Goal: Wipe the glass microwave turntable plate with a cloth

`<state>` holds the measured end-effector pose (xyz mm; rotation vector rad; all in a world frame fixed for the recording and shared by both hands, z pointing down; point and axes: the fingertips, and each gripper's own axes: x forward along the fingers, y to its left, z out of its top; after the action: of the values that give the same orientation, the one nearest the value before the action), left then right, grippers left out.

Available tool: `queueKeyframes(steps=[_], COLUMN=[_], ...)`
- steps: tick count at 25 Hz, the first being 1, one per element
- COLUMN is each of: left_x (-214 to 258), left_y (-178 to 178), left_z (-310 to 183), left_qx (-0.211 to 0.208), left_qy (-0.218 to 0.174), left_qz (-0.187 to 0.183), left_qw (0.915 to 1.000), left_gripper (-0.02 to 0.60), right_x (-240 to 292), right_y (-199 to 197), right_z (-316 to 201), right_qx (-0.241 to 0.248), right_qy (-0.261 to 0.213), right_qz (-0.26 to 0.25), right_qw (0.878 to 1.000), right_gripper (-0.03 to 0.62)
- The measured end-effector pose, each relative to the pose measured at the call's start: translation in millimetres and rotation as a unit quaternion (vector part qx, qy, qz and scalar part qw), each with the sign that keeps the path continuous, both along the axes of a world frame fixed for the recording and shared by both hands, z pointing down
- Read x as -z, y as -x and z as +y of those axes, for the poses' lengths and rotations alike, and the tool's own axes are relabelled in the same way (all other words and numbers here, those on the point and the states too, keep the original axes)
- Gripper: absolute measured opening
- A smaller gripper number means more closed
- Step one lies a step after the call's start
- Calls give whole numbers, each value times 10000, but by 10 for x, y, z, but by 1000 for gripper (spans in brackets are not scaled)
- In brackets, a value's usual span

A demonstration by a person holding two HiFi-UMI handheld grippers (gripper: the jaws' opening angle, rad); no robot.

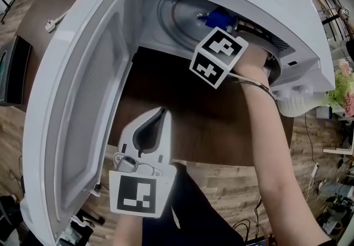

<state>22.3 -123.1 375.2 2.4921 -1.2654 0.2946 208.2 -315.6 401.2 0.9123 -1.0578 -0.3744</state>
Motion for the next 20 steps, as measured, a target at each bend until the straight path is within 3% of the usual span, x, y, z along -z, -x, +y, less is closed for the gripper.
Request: queueKeyframes(steps=[7,15,20], left_x=[55,78,100], left_y=[8,-3,-33], left_z=[33,72,129], left_qx=[-44,-83,-104], left_qy=[-48,-54,-62], left_qz=[-9,-15,-64], left_qw=[10000,10000,9999], left_gripper=[3,3,3], right_x=[-16,4,-13], right_y=[-140,-129,-66], right_z=[-50,-3,122], right_qx=[-551,-389,-287], right_qy=[230,185,137], right_qz=[-80,159,-98], right_qw=[9982,9989,9994], right_gripper=[55,54,55])
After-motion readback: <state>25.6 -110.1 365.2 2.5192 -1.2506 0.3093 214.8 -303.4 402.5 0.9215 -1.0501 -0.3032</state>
